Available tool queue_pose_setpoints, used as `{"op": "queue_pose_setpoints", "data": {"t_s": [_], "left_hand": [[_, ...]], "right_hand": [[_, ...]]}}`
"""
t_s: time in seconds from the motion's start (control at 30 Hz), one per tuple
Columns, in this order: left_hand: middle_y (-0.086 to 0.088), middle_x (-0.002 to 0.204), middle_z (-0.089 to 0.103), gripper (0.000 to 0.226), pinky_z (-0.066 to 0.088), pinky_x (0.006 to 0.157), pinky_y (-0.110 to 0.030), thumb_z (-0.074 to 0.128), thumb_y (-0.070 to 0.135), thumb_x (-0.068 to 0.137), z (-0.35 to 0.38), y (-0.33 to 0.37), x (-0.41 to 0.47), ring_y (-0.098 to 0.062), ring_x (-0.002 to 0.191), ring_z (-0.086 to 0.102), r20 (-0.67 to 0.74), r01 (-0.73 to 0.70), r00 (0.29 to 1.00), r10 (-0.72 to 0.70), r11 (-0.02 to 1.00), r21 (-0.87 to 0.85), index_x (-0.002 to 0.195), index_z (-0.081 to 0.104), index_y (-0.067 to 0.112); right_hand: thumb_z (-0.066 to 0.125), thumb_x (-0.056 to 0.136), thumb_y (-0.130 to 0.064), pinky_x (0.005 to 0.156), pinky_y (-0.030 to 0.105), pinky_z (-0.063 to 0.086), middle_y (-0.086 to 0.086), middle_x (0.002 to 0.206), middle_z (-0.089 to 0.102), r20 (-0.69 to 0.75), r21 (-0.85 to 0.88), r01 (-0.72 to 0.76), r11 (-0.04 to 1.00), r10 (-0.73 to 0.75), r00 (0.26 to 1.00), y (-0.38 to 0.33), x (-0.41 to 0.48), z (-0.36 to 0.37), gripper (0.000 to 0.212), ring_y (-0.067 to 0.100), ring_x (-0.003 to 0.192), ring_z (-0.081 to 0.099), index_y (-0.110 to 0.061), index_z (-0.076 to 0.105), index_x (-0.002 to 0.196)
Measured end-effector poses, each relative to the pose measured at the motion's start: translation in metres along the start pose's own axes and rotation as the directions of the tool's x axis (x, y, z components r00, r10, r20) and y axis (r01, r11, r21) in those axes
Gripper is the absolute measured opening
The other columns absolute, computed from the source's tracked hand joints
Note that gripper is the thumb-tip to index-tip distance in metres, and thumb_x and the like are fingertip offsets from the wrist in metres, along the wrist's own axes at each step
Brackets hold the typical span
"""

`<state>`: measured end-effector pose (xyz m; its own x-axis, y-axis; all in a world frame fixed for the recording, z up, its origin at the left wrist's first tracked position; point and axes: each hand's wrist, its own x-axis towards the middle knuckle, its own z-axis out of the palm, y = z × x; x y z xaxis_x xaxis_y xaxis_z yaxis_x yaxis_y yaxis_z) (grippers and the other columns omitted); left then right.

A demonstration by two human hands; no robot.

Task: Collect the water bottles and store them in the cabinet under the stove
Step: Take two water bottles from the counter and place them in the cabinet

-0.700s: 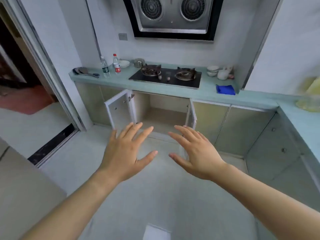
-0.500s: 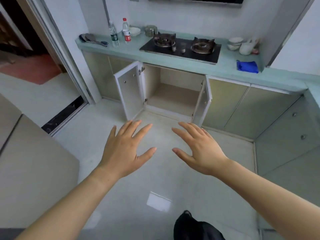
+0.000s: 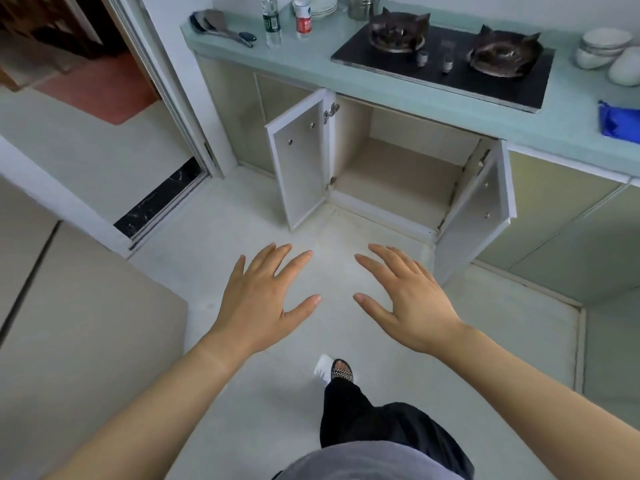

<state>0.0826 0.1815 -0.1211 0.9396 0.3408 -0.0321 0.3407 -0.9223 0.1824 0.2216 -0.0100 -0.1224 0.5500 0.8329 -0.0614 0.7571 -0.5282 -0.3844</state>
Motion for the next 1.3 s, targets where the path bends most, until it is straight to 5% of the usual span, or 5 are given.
{"op": "queue_pose_setpoints", "data": {"t_s": [0.6,1.03,1.3], "left_hand": [[-0.004,0.146,0.041,0.075,0.027,0.108,-0.051,0.016,0.072,0.083,-0.029,-0.167,0.212,-0.023,0.136,0.036,-0.074,0.267,0.96,-0.272,0.961,-0.069,0.142,0.034,0.031],[-0.005,0.14,0.047,0.07,0.032,0.104,-0.052,0.026,0.067,0.083,-0.089,-0.406,0.459,-0.023,0.131,0.041,-0.105,0.091,0.99,-0.094,0.996,-0.024,0.138,0.041,0.027],[-0.011,0.137,0.049,0.071,0.041,0.096,-0.054,0.025,0.068,0.083,-0.109,-0.495,0.611,-0.028,0.128,0.044,-0.03,-0.056,0.998,0.057,0.998,0.028,0.139,0.041,0.026]], "right_hand": [[0.021,0.085,-0.066,0.113,0.044,0.028,-0.007,0.152,0.027,0.067,0.04,0.165,0.985,-0.167,0.984,0.005,0.328,-0.013,0.066,0.016,0.14,0.023,-0.033,0.032,0.141],[0.02,0.082,-0.066,0.111,0.043,0.029,-0.003,0.152,0.027,-0.049,0.035,0.028,0.999,-0.026,0.998,-0.055,0.633,-0.018,0.069,0.019,0.139,0.027,-0.031,0.033,0.141],[0.019,0.082,-0.068,0.114,0.046,0.025,-0.001,0.153,0.025,-0.103,0.048,-0.12,0.992,0.125,0.987,-0.039,0.773,-0.024,0.072,0.02,0.141,0.022,-0.031,0.029,0.143]]}}
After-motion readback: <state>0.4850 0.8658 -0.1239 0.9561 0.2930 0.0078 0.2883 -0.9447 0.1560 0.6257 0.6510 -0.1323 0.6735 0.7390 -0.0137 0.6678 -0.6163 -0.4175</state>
